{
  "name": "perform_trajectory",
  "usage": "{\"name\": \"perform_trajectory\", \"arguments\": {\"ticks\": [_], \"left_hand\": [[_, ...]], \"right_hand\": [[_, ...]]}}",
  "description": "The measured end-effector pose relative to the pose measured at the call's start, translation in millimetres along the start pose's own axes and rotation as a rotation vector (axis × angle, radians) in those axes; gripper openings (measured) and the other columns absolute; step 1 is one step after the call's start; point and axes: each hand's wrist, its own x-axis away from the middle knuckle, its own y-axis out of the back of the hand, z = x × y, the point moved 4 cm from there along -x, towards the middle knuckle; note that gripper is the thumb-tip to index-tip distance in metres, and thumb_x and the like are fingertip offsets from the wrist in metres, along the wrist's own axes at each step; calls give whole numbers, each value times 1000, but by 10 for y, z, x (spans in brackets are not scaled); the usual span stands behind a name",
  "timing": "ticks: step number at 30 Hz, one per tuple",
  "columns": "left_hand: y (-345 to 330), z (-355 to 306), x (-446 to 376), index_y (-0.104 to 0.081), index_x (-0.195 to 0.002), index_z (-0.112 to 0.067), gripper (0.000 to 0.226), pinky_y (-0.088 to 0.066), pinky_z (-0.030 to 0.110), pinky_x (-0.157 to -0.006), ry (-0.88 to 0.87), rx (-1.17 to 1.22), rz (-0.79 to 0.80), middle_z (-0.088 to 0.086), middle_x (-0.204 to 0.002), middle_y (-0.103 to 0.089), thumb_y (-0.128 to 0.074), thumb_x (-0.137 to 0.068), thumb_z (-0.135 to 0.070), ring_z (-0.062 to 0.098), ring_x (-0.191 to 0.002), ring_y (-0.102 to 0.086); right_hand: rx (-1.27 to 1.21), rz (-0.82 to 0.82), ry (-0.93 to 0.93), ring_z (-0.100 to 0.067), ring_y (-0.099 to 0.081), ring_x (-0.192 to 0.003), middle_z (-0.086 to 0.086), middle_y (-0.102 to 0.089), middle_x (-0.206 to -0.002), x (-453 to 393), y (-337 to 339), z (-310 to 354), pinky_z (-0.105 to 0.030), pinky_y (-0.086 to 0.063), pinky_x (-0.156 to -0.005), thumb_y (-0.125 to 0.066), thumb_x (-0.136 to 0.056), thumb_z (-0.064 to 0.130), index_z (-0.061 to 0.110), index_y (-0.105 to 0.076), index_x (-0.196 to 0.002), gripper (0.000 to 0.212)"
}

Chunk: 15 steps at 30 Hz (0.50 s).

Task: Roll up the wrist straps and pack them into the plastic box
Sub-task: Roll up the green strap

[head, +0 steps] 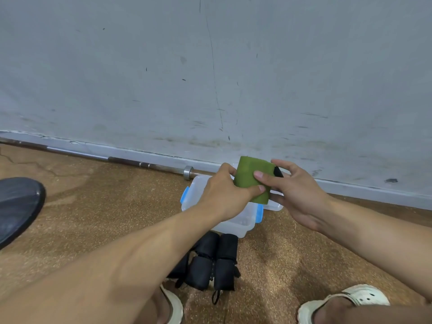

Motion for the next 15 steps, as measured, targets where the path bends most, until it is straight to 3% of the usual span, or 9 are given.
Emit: {"name": "perform_trajectory", "arguments": {"ticks": [5, 9, 12, 15], "left_hand": [[127, 78, -46, -51, -102, -22, 58, -47, 27, -65, 54, -59, 62, -3, -100, -66, -86, -70, -55, 12, -88, -65], [229, 196, -70, -55, -113, -20, 58, -51, 23, -63, 60, -53, 150, -2, -98, -66, -89, -73, -44, 11, -83, -65], [304, 364, -175, -60, -121, -20, 62, -57, 33, -86, 79, -114, 191, -1, -107, -72, -90, -71, -42, 15, -101, -68], [467, 475, -252, -54, -135, -20, 76, -49, 40, -104, 104, -249, 200, 0, -129, -64, -87, -73, -50, 21, -119, -61]], "right_hand": [[113, 40, -9, -22, -76, -100, -9, -71, -122, -48, -83, -102, -35, -62, -82, -90, -73, 17, 17, -48, -139, 79], [484, 59, 129, -19, -74, -97, -9, -70, -116, -178, -191, -51, -34, -61, -84, -97, -64, 25, 31, -47, -137, 89], [652, 37, 173, -16, -68, -101, -6, -65, -118, -328, -295, -74, -28, -58, -78, -99, -62, 26, 34, -47, -136, 90], [855, -19, 262, -19, -61, -110, -1, -58, -126, -479, -403, -46, -36, -57, -88, -99, -61, 32, 35, -46, -136, 92]]}}
